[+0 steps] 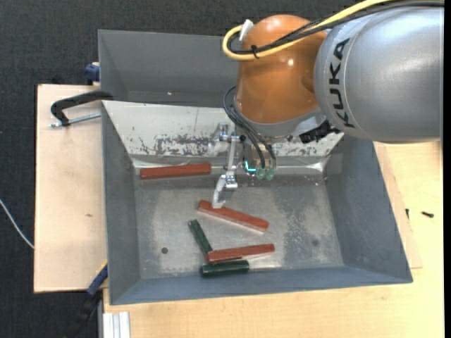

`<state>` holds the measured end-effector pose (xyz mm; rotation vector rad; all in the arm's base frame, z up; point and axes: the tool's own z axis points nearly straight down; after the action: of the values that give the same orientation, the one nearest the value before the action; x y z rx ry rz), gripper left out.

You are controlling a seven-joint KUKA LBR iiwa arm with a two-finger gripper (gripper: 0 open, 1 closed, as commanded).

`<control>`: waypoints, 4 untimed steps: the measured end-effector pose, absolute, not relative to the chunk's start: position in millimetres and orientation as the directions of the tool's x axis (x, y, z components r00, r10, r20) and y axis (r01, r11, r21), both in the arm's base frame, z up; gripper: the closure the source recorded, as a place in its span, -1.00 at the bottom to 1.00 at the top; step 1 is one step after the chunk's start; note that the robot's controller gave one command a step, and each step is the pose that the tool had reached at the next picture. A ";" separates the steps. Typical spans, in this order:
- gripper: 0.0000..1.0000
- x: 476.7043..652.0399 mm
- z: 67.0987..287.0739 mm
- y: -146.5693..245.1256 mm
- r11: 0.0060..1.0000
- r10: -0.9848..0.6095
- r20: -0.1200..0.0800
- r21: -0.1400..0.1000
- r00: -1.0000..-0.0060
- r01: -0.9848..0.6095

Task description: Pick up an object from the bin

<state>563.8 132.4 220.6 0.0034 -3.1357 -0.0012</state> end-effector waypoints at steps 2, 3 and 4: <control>-1.00 567.8 160.2 106.1 0.997 0.078 -0.003 0.002 -0.997 0.078; -1.00 560.0 145.9 60.3 0.990 0.141 0.004 -0.001 -0.990 0.141; -1.00 555.0 105.2 54.6 0.980 0.197 0.000 0.001 -0.980 0.197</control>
Offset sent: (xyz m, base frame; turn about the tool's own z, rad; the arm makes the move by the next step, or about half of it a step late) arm 0.0052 -0.0632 -0.1506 0.1908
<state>555.0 54.6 105.2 -0.3118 -3.1265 -0.0023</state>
